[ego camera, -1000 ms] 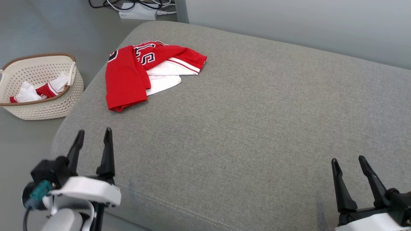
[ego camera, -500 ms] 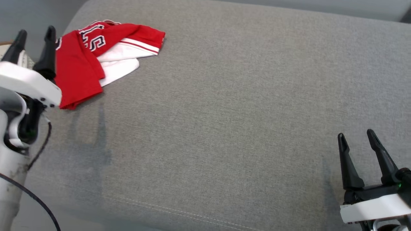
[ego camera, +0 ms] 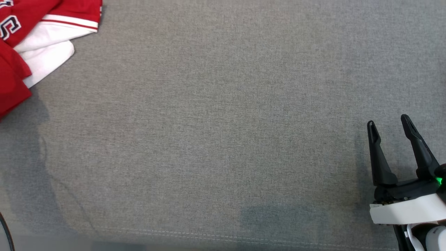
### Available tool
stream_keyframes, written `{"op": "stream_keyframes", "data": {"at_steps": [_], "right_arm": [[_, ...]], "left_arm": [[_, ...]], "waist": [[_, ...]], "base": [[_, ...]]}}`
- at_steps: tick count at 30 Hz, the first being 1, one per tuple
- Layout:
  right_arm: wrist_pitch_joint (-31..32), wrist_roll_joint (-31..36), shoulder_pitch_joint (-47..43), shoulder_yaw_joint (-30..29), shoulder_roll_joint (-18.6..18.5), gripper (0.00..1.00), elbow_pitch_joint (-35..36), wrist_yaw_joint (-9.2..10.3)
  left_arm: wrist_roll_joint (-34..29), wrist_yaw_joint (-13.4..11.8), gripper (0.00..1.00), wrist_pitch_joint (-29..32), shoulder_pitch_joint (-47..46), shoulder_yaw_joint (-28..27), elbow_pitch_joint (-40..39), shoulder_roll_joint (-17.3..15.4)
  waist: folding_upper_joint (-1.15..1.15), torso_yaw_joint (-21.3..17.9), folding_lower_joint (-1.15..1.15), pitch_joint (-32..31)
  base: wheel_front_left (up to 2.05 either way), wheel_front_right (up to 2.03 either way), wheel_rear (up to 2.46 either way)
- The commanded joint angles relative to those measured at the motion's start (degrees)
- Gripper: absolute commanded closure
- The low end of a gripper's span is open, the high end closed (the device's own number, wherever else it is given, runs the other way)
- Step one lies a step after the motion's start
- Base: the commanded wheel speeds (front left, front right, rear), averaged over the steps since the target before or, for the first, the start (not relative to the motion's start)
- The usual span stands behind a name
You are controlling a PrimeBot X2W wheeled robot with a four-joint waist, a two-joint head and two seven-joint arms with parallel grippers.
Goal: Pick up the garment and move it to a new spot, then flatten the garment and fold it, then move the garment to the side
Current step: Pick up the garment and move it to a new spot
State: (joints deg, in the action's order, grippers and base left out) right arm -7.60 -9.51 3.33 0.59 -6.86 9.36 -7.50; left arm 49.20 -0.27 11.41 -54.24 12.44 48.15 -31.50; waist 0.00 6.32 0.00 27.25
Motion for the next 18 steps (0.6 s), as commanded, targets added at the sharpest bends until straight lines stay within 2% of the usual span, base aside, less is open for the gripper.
{"op": "stream_keyframes", "data": {"at_steps": [1, 8, 13, 14, 15, 16, 17, 18], "right_arm": [[0.0, 0.7, 1.1, 1.6, -0.8, 0.0, 2.3, 0.01], [0.3, 0.8, 1.9, 1.7, -1.0, 0.0, 2.8, 0.01], [0.4, 0.6, 2.1, 2.3, -1.3, 0.0, 2.8, 0.01], [0.4, 0.5, 2.2, 2.4, -1.3, 0.0, 2.8, 0.01], [0.4, 0.4, 2.3, 2.5, -1.4, 0.0, 2.8, 0.01], [0.5, 0.4, 2.4, 2.6, -1.4, 0.0, 2.8, 0.01], [0.4, 0.3, 2.5, 2.6, -1.4, 0.0, 2.8, 0.01], [0.4, 0.2, 2.6, 2.6, -1.5, 0.0, 2.8, 0.01]], "left_arm": [[0.5, 0.6, 0.0, 0.3, -2.1, -1.9, 1.5, -4.1], [0.5, 1.9, 0.0, 2.4, -3.7, -0.8, 8.2, -3.7], [0.2, 1.1, 0.0, 4.8, -5.3, 0.2, 12.4, -3.5], [0.2, 1.2, 0.22, 5.9, -5.6, 0.4, 13.2, -3.5], [0.3, 1.2, 0.52, 6.6, -5.8, 0.4, 14.0, -3.6], [0.2, 1.0, 0.7, 7.6, -6.0, 0.7, 14.8, -3.7], [0.0, 1.0, 1.0, 7.9, -6.2, 0.9, 15.5, -3.9], [-0.1, 0.8, 1.0, 8.1, -6.4, 1.1, 16.1, -4.0]], "waist": [[0.0, -1.6, 0.0, 2.3], [0.0, -1.7, 0.0, 3.7], [0.0, -1.8, 0.0, 3.8], [0.0, -1.9, 0.0, 3.8], [0.0, -2.0, 0.0, 3.9], [0.0, -2.2, 0.0, 3.9], [0.0, -2.4, 0.0, 4.0], [0.0, -2.5, 0.0, 4.0]], "base": [[0.0, 0.0, 0.0], [0.0, 0.0, 0.0], [0.0, 0.0, 0.0], [0.0, 0.0, 0.0], [0.0, 0.0, 0.0], [0.0, 0.0, 0.0], [0.0, 0.0, 0.0], [0.0, 0.0, 0.0]]}}
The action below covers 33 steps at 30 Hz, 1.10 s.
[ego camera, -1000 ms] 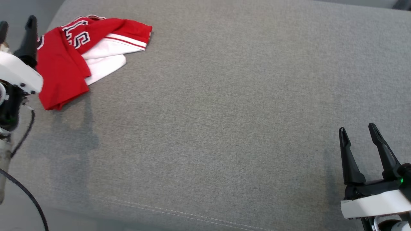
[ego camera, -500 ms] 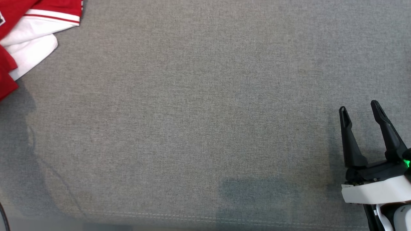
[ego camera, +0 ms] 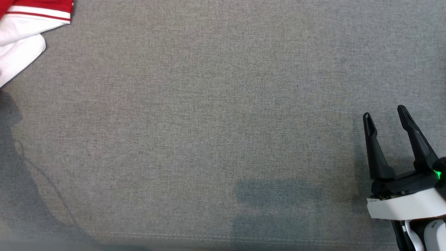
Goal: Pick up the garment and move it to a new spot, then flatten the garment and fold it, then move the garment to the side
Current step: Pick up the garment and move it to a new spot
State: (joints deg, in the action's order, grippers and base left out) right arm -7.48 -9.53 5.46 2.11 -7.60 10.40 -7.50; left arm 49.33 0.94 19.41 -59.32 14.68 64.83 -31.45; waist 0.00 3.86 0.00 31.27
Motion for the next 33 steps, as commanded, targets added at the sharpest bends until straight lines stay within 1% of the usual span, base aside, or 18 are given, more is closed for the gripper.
{"op": "stream_keyframes", "data": {"at_steps": [1, 5, 9, 11, 15, 19, 23, 26, 29, 30, 32, 33], "right_arm": [[0.3, 0.2, 0.5, 1.0, -0.7, 0.0, 1.8, 0.01], [0.1, 0.2, 0.5, 0.7, -0.4, 0.0, 1.8, 0.01], [-0.1, 0.1, 0.3, 0.2, 0.0, 0.0, 1.6, 0.01], [-0.2, -0.1, 0.3, 0.0, 0.2, 0.0, 1.6, 0.01], [-0.6, -0.7, 0.3, -0.3, 0.7, 0.0, 1.2, 0.01], [-0.9, -0.9, 0.0, -0.5, 1.1, 0.0, 0.4, 0.01], [-1.5, -1.3, -0.5, -0.3, 1.7, 0.0, -0.4, 0.01], [-2.0, -1.7, -0.7, -0.4, 2.2, 0.0, -0.9, 0.01], [-2.6, -2.0, -1.0, -0.4, 2.7, 0.0, -1.4, 0.01], [-2.6, -2.0, -1.0, -0.4, 2.7, 0.0, -1.4, 0.01], [-3.2, -2.1, -1.1, -0.4, 3.1, 0.0, -1.8, 0.01], [-3.4, -2.2, -1.2, -0.4, 3.2, 0.0, -2.1, 0.01]], "left_arm": [[-0.3, -0.4, 1.0, -0.1, -1.5, -1.1, -0.1, -4.2], [-0.9, 0.2, 1.0, -3.1, -2.6, -0.9, 0.8, -4.7], [-1.6, 1.5, 1.0, -8.3, -4.4, -0.8, 0.9, -5.2], [-0.8, 2.2, 1.0, -11.9, -5.3, -1.9, 0.7, -5.0], [-0.9, 3.9, 1.0, -17.1, -5.8, -2.1, 0.5, -4.9], [-1.7, 5.0, 1.0, -22.3, -5.3, -1.4, -1.1, -4.6], [-3.0, 5.3, 1.0, -27.1, -3.8, -0.4, -4.1, -4.0], [-3.7, 5.3, 1.0, -29.9, -1.8, 0.2, -7.5, -3.3], [-3.9, 4.0, 1.0, -31.4, 1.6, 0.6, -12.6, -1.5], [-3.9, 4.0, 1.0, -31.4, 1.6, 0.6, -12.6, -1.5], [-4.3, 1.8, 1.0, -32.0, 5.1, 1.2, -17.5, 0.3], [-4.8, 0.2, 1.0, -32.3, 7.2, 1.6, -20.6, 1.2]], "waist": [[0.0, -0.1, 0.0, 0.0], [0.0, -0.2, 0.0, -0.1], [0.0, 0.3, 0.0, -1.2], [0.0, 0.7, 0.0, -1.8], [0.0, 1.3, 0.0, -3.6], [0.0, 1.7, 0.0, -5.8], [0.0, 1.6, 0.0, -8.0], [0.0, 0.9, 0.0, -9.2], [0.0, -0.1, 0.0, -10.1], [0.0, -0.1, 0.0, -10.1], [0.0, -1.0, 0.0, -10.6], [0.0, -1.5, 0.0, -10.9]], "base": [[0.0, 0.0, 0.0], [0.0, 0.0, 0.0], [0.0, 0.0, 0.0], [0.0, 0.0, 0.0], [0.0, 0.0, 0.0], [0.0, 0.0, 0.0], [0.0, 0.0, 0.0], [0.0, 0.0, 0.0], [0.0, 0.0, 0.0], [0.0, 0.0, 0.0], [0.0, 0.0, 0.0], [0.0, 0.0, 0.0]]}}
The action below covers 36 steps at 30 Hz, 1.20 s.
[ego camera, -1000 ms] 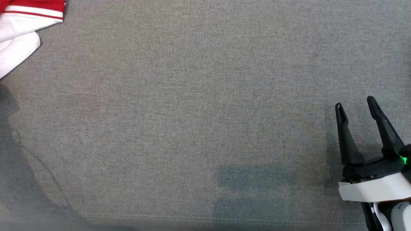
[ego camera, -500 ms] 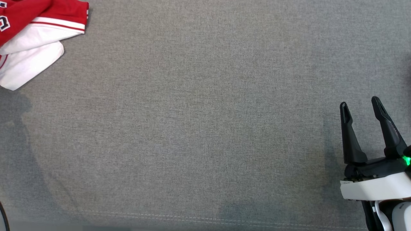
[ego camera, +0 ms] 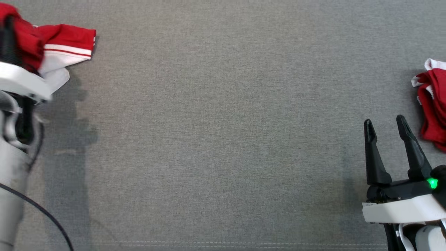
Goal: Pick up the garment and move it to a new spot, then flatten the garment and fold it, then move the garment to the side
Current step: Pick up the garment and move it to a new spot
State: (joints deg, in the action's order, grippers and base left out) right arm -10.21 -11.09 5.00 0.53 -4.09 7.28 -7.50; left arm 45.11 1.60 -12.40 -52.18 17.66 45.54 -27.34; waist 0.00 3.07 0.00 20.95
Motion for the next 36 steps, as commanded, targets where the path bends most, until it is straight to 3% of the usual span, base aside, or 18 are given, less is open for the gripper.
{"op": "stream_keyframes", "data": {"at_steps": [1, 8, 11, 14, 18, 26, 32, 36], "right_arm": [[-0.9, -0.8, -0.9, 1.2, -0.1, 0.0, 0.8, 0.01], [-2.2, -1.5, -1.4, 1.3, 0.7, 0.0, -1.1, 0.01], [-2.8, -2.0, -1.1, 1.7, 0.9, 0.0, -1.9, 0.01], [-3.4, -2.6, -0.7, 1.9, 1.0, 0.0, -2.8, 0.01], [-4.0, -3.3, -0.5, 2.4, 1.1, 0.0, -4.0, 0.01], [-4.7, -5.4, 0.0, 3.6, 1.2, 0.0, -5.7, 0.01], [-4.8, -7.3, 0.5, 4.3, 1.2, 0.0, -6.1, 0.01], [-4.8, -8.5, 0.9, 4.5, 1.2, 0.0, -5.9, 0.01]], "left_arm": [[-0.9, -2.0, 1.0, -0.5, 2.5, -0.8, -4.8, -1.9], [-2.6, -14.3, 1.0, 5.2, 19.2, 2.6, -33.3, 0.3], [-3.6, -17.7, 1.0, 8.5, 23.4, 4.8, -43.0, 0.5], [-5.5, -19.4, 1.0, 11.6, 25.2, 8.4, -49.6, 0.7], [-7.4, -19.5, 1.0, 14.9, 24.5, 13.2, -53.1, 2.3], [-8.8, -15.1, 1.0, 19.0, 19.9, 22.3, -52.1, 7.8], [-8.4, -13.0, 1.0, 19.6, 16.7, 24.6, -46.2, 11.4], [-7.6, -11.3, 1.0, 19.3, 14.6, 24.3, -41.3, 11.8]], "waist": [[0.0, -1.2, 0.0, -0.9], [0.0, -5.0, 0.0, -1.8], [0.0, -7.2, 0.0, -1.8], [0.0, -9.5, 0.0, -1.9], [0.0, -12.2, 0.0, -1.8], [0.0, -18.9, 0.0, -0.2], [0.0, -22.8, 0.0, 2.0], [0.0, -24.4, 0.0, 3.8]], "base": [[0.0, 0.0, 0.0], [0.0, 0.0, 0.0], [0.0, 0.0, 0.0], [0.0, 0.0, 0.0], [0.0, 0.0, 0.0], [0.0, 0.0, 0.0], [0.0, 0.0, 0.0], [0.0, 0.0, 0.0]]}}
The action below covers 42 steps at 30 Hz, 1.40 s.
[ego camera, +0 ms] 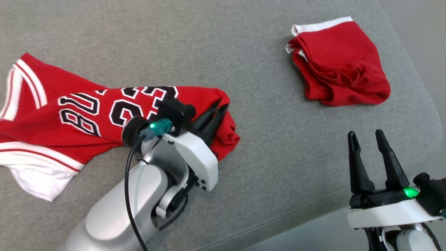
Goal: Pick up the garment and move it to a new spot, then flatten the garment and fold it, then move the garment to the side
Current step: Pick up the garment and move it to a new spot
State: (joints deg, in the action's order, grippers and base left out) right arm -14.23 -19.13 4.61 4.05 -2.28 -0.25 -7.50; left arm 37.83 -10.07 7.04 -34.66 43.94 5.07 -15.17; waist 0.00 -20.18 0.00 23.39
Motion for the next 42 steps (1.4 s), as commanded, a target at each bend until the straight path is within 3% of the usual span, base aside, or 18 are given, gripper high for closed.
{"op": "stream_keyframes", "data": {"at_steps": [1, 4, 6, 14, 20, 26, 30, 36, 42], "right_arm": [[-0.8, -0.8, 1.5, 1.1, -0.6, 0.0, 1.6, 0.01], [-0.8, -1.3, 1.9, 1.5, -0.6, 0.0, 1.4, 0.01], [-0.8, -1.9, 2.2, 1.7, -0.6, 0.0, 1.1, 0.01], [-0.8, -0.6, 2.8, 0.8, -0.6, 0.0, 0.4, 0.01], [-0.8, 3.5, 3.9, 2.0, -0.6, 0.0, 0.2, 0.01], [-0.8, 6.9, 3.8, 1.5, -2.4, 0.0, -1.1, 0.01], [-0.8, 8.2, 3.2, 0.3, -4.2, 0.0, -2.2, 0.01], [-0.2, 10.0, 0.7, -2.1, -5.0, 0.0, -3.3, 0.01], [0.2, 11.1, -2.9, -2.7, -4.4, 0.0, -3.7, 0.01]], "left_arm": [[-0.2, 0.8, 1.0, 0.0, -3.5, -2.0, 0.6, -0.4], [0.0, 1.4, 1.0, 0.0, -4.5, -2.1, 3.0, -0.3], [0.1, 1.9, 0.0, 0.0, -5.2, -2.0, 4.7, -0.2], [-0.3, 3.3, 0.0, -1.8, -5.0, -0.9, 1.5, 0.3], [-2.8, -1.4, 0.0, -4.5, -1.3, -3.1, -5.1, -3.7], [-3.4, -7.6, 0.0, -8.5, 4.8, -7.9, -10.6, -7.4], [-2.5, -10.1, 0.0, -11.6, 8.9, -11.2, -12.2, -8.8], [-0.3, -11.1, 0.0, -15.7, 14.8, -14.5, -11.0, -10.1], [0.8, -10.0, 0.0, -18.4, 19.6, -15.1, -8.5, -11.0]], "waist": [[0.0, -1.5, 0.0, 1.7], [0.0, -2.2, 0.0, 2.3], [0.0, -2.6, 0.0, 2.5], [0.0, -0.2, 0.0, 0.5], [0.0, 5.0, 0.0, -1.9], [0.0, 13.5, 0.0, -4.7], [0.0, 19.1, 0.0, -6.5], [0.0, 24.5, 0.0, -10.1], [0.0, 25.6, 0.0, -13.7]], "base": [[0.0, 0.0, 0.0], [0.0, 0.0, 0.0], [0.0, 0.0, 0.0], [0.0, 0.0, 0.0], [0.0, 0.0, 0.0], [0.0, 0.0, 0.0], [0.0, 0.0, 0.0], [0.0, 0.0, 0.0], [0.0, 0.0, 0.0]]}}
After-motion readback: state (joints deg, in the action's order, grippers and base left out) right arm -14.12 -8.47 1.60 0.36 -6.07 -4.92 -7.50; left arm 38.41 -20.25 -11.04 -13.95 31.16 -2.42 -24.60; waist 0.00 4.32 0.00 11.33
